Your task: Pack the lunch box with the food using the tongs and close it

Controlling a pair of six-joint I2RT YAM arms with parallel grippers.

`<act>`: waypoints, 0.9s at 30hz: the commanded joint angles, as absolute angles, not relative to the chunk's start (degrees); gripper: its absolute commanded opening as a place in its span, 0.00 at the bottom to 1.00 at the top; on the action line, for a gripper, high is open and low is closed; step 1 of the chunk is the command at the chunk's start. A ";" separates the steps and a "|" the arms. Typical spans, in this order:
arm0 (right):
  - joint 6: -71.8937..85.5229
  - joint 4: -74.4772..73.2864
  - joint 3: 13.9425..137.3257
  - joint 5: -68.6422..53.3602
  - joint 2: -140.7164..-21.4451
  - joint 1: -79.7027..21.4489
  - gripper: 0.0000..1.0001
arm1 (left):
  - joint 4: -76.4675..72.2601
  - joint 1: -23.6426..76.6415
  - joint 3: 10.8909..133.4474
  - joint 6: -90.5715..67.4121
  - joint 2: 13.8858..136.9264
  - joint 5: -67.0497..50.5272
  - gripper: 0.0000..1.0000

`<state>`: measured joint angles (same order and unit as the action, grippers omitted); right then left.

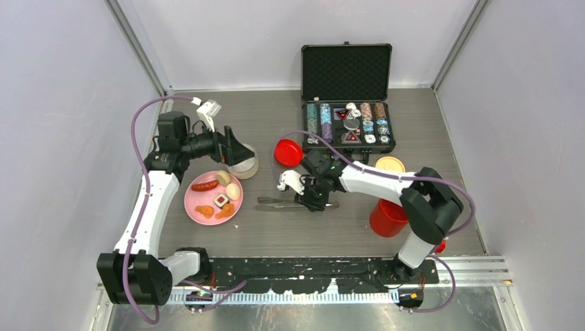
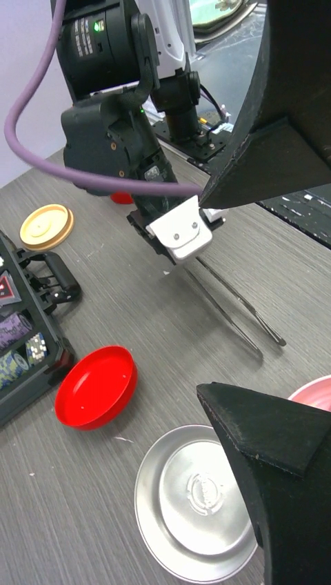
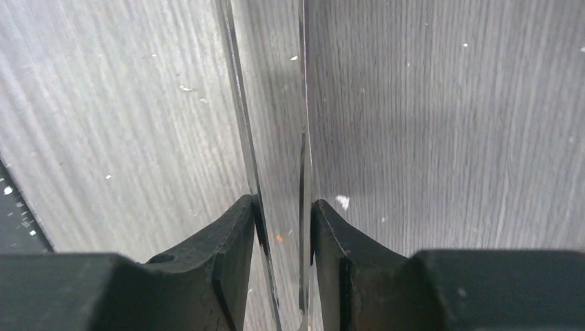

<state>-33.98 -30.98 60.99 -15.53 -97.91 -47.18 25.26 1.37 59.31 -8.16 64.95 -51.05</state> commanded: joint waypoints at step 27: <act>-13.57 -35.62 69.23 -44.70 -84.13 -35.91 0.27 | 46.89 7.56 69.98 25.83 69.21 -56.34 0.97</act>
